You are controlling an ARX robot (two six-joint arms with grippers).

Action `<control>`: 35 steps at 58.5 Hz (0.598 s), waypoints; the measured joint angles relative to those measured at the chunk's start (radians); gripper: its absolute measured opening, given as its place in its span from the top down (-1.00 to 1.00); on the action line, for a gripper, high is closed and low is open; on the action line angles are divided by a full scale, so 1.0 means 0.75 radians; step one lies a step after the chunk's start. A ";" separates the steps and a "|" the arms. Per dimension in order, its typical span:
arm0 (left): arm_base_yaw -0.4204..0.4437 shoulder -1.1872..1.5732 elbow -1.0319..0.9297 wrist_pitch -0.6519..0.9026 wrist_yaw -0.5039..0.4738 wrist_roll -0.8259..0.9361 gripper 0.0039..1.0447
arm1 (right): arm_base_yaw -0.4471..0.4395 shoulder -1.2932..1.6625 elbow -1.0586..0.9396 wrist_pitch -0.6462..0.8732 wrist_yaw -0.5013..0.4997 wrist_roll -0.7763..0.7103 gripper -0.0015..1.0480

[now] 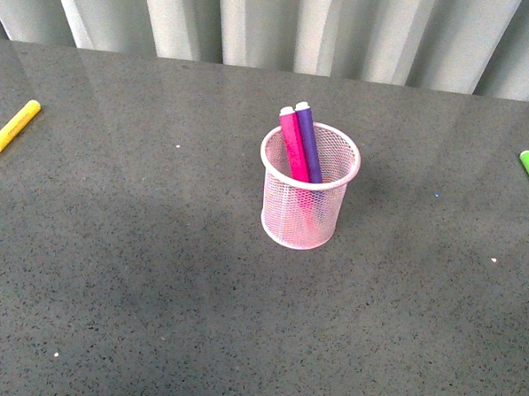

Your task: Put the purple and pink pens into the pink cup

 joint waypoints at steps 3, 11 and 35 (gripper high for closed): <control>0.000 0.000 0.000 0.000 -0.001 0.000 -0.88 | -0.034 -0.148 -0.075 -0.058 -0.001 -0.014 -0.87; 0.000 0.000 0.000 0.000 0.001 0.000 -0.88 | -0.051 -0.266 -0.108 -0.068 -0.004 -0.024 -0.87; 0.000 0.000 0.000 0.000 0.000 0.000 -0.88 | -0.238 -0.456 -0.457 0.538 -0.310 -0.220 0.27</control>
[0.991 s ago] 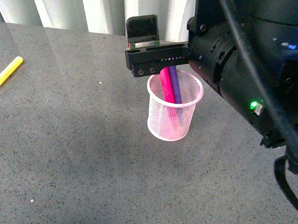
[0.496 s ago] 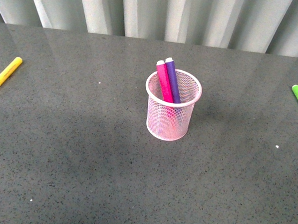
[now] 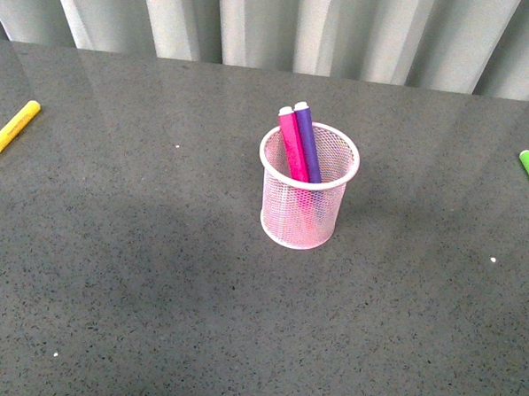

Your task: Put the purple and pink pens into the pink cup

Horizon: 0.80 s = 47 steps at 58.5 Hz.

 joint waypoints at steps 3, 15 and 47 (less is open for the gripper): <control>0.000 0.000 0.000 0.000 0.000 0.000 -0.88 | -0.024 -0.044 -0.028 -0.024 -0.030 -0.003 0.48; 0.000 0.000 0.000 0.000 0.000 0.000 -0.88 | -0.111 -0.242 -0.102 -0.141 -0.111 -0.009 0.94; 0.000 0.000 0.000 0.000 -0.001 0.000 -0.88 | -0.245 -0.597 -0.161 -0.391 -0.242 -0.010 0.94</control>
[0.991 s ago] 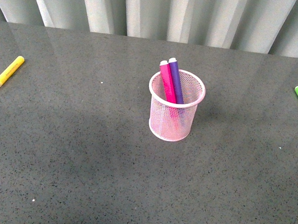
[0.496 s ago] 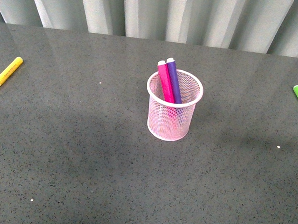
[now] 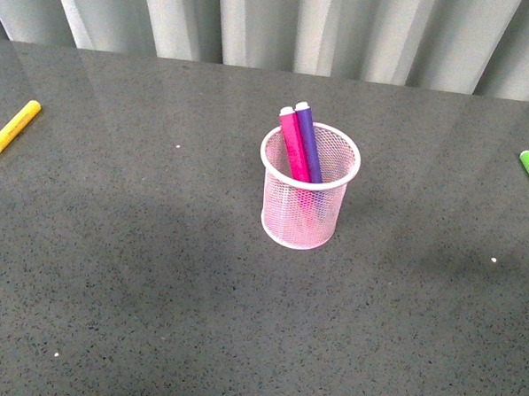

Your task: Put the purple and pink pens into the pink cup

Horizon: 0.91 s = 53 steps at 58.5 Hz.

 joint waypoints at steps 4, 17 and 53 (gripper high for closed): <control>0.000 0.000 0.000 0.000 0.001 0.000 -0.88 | 0.000 -0.035 0.000 -0.036 0.001 0.000 0.94; 0.000 0.000 0.000 0.000 0.001 0.000 -0.88 | 0.000 -0.134 0.000 -0.132 0.001 0.000 0.94; 0.000 -0.001 0.000 0.000 0.000 0.000 -0.88 | 0.000 -0.454 0.001 -0.462 0.002 0.001 0.94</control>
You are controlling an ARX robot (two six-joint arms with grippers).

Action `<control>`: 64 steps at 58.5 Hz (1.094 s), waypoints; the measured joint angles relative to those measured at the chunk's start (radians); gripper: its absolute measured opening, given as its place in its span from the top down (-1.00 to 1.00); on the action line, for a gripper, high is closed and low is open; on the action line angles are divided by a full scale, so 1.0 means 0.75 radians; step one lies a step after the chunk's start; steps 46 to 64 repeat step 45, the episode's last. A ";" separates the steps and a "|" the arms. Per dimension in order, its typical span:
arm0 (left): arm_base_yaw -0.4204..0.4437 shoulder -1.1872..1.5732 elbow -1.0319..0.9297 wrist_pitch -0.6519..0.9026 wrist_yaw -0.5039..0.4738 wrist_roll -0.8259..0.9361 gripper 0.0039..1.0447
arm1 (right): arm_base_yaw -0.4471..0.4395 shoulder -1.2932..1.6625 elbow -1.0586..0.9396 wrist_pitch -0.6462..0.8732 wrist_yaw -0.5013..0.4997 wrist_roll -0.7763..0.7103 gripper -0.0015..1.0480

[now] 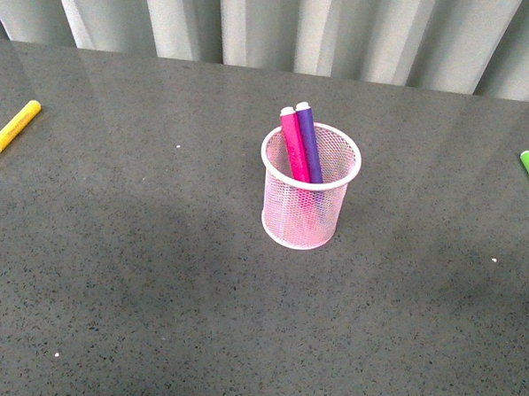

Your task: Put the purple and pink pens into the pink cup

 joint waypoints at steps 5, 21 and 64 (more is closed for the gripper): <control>0.000 0.000 0.000 0.000 0.000 0.000 -0.88 | 0.000 0.000 0.000 0.000 0.000 -0.001 0.75; 0.000 0.000 0.000 0.000 0.000 0.000 -0.88 | 0.000 0.000 0.000 -0.001 0.000 -0.001 -0.23; 0.000 0.000 0.000 0.000 0.001 0.000 -0.88 | 0.000 0.000 0.000 -0.001 0.000 0.001 -0.87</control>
